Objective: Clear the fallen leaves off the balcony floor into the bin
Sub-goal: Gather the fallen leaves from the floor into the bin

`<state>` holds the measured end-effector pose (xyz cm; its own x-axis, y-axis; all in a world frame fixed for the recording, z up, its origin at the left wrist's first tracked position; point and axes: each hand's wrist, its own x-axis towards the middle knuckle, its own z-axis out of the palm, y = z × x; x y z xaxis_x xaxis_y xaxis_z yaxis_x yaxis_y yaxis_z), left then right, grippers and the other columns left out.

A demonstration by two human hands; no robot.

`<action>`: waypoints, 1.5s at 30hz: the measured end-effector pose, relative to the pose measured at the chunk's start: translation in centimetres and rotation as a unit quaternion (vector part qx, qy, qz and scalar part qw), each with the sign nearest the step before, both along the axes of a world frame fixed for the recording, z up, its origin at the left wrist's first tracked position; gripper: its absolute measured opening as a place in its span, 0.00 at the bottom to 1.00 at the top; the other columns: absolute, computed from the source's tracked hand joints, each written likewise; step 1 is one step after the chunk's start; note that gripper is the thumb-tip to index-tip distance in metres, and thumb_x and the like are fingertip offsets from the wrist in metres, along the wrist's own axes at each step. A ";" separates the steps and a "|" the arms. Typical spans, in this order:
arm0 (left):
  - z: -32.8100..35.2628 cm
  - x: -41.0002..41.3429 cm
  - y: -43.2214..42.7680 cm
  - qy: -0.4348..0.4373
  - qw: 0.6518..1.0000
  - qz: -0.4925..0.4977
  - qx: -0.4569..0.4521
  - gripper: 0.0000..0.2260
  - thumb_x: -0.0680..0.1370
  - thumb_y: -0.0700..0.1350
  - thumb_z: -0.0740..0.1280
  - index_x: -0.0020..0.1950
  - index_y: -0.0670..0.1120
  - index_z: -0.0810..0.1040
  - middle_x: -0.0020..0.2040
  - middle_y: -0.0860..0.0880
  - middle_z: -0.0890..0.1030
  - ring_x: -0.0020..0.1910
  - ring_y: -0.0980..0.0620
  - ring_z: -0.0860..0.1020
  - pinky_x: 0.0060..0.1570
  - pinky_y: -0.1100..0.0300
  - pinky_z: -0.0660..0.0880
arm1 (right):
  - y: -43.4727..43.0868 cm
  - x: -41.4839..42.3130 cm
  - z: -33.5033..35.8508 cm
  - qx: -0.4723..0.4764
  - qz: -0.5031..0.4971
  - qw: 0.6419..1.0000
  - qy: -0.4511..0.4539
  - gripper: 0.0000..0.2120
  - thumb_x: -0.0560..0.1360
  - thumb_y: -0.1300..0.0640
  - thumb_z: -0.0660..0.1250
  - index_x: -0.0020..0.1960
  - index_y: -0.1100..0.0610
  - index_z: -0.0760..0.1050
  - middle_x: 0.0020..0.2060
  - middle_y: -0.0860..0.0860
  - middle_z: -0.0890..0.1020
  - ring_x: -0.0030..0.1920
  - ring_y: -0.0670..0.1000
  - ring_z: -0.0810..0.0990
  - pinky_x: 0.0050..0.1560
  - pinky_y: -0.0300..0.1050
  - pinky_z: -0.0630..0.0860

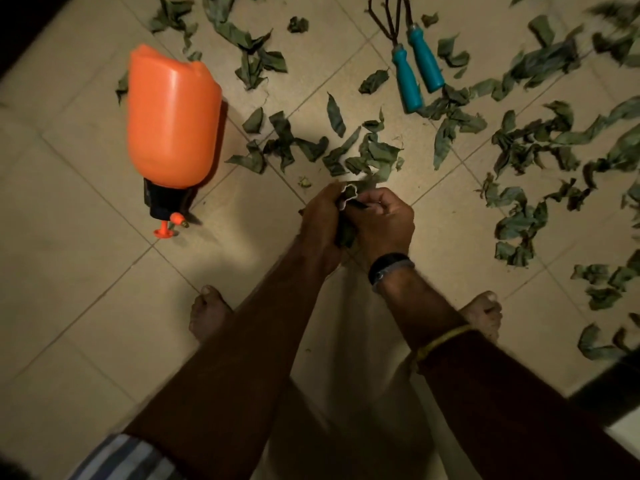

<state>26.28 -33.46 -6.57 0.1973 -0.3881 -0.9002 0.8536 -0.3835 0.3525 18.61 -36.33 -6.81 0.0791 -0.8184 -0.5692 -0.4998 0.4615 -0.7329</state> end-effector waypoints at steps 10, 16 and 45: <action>-2.9 3.0 3.3 -0.147 0.977 0.028 0.150 0.11 0.83 0.41 0.57 0.43 0.41 0.74 0.33 0.45 0.74 0.26 0.50 0.72 0.22 0.62 0.70 | 1.7 -1.0 0.1 -0.002 0.116 0.993 -0.036 0.10 0.76 0.65 0.68 0.50 0.54 0.84 0.44 0.46 0.84 0.44 0.43 0.81 0.47 0.38 0.80; -4.9 4.7 5.3 -0.115 0.977 0.050 0.175 0.13 0.82 0.45 0.57 0.39 0.46 0.72 0.29 0.50 0.71 0.24 0.54 0.67 0.24 0.63 0.63 | -0.5 -1.3 -4.6 -0.041 0.144 0.971 0.186 0.11 0.74 0.57 0.72 0.56 0.49 0.80 0.52 0.49 0.80 0.54 0.49 0.78 0.55 0.37 0.71; -2.9 5.3 9.1 -0.082 0.974 0.118 0.176 0.10 0.80 0.44 0.56 0.41 0.46 0.72 0.32 0.50 0.72 0.23 0.56 0.65 0.21 0.66 0.60 | -0.3 1.5 -2.8 0.011 0.268 0.954 0.131 0.15 0.68 0.62 0.78 0.37 0.44 0.79 0.35 0.42 0.82 0.40 0.45 0.81 0.48 0.34 0.79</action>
<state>31.55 -24.36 -9.45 0.3959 0.0131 -0.9182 0.8759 -0.3057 0.3733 20.12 -36.65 -9.66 0.3362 -0.6879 -0.6432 -0.8333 0.1010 -0.5435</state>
